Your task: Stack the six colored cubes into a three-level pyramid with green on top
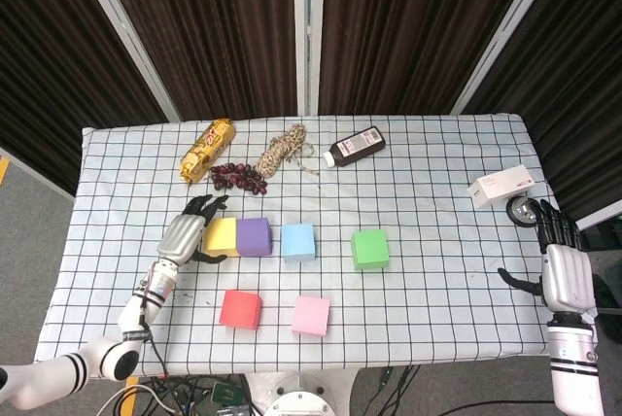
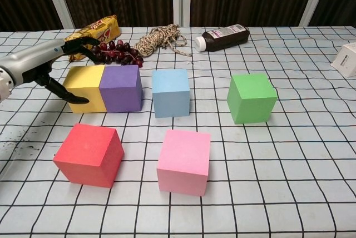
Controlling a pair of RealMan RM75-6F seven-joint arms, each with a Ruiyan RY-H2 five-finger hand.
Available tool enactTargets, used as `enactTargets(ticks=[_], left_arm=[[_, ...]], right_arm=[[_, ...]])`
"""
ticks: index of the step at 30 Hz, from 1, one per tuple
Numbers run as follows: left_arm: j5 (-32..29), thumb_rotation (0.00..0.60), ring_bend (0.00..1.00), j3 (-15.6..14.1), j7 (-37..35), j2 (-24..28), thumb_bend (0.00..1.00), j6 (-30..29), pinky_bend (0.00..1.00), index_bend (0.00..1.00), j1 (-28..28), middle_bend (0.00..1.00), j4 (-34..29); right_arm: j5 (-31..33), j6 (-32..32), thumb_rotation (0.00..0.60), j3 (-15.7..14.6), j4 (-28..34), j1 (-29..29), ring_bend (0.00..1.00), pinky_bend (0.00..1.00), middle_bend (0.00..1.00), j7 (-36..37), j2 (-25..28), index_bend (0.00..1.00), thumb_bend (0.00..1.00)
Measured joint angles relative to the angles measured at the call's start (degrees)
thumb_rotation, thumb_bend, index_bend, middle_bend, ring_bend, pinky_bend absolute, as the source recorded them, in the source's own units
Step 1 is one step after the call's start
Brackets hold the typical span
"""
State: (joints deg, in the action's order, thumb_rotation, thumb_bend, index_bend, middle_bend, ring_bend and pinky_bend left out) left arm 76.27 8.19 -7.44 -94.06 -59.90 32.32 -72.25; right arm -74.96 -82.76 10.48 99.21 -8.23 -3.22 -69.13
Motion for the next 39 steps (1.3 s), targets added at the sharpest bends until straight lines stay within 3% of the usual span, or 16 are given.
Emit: enactTargets(ticks=[5, 22, 39], left_arm=[[-0.5, 0.600, 0.02, 0.0, 0.2, 0.1, 0.04, 0.6, 0.03, 0.04, 0.1, 0.26, -0.1], [-2.1, 0.600, 0.02, 0.9, 2.5, -0.5, 0.09, 0.2, 0.03, 0.04, 0.1, 0.39, -0.1], [-1.7, 0.600, 0.03, 0.6, 1.7, 0.0, 0.09, 0.1, 0.03, 0.04, 0.0, 0.40, -0.6]], right_arm=[[-0.1, 0.0, 0.600, 0.0, 0.0, 0.0, 0.00, 0.00, 0.00, 0.0, 0.0, 0.00, 0.02], [0.2, 0.1, 0.600, 0.0, -0.4, 0.1, 0.00, 0.00, 0.00, 0.3, -0.1, 0.00, 0.02], [0.3, 0.0, 0.600, 0.0, -0.6, 0.2, 0.00, 0.00, 0.00, 0.5, -0.1, 0.00, 0.03]])
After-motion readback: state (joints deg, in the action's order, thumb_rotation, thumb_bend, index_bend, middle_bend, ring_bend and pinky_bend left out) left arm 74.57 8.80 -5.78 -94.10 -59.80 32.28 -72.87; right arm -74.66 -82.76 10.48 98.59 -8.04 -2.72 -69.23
